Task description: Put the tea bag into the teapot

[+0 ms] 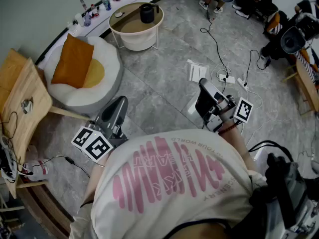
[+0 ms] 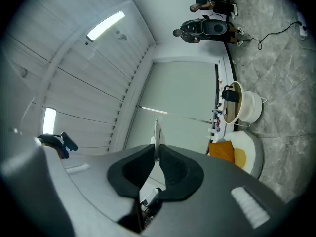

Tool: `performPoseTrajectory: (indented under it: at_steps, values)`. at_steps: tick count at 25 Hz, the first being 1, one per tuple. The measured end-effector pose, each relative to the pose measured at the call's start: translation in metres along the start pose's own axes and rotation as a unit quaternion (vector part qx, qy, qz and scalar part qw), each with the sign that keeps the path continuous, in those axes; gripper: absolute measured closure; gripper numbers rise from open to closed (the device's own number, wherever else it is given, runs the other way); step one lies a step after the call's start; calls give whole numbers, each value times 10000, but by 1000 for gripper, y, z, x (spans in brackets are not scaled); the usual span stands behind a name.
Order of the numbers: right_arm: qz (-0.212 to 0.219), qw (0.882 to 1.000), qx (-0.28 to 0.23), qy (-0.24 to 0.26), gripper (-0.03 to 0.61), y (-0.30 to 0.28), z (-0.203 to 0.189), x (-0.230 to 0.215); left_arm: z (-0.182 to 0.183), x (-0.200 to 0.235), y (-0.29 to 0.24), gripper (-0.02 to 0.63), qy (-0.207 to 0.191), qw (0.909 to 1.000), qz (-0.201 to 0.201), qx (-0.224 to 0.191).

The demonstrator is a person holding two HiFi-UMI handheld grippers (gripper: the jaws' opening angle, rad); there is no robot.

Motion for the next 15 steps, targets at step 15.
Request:
performPoseTrajectory:
  at_steps: [15]
  values:
    - [-96,9997,119,-166,540,-23,-15,-13,6,19,25,597,83,9998,172,-99]
Point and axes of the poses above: the fingertips, and each gripper's own axes: y backward along the fingers, x to its left, z out of its top, the point moved 8 cm from there along y, backward along the fingers, and after that the axes turned 4 degrees about z, right-handed, at the moved point
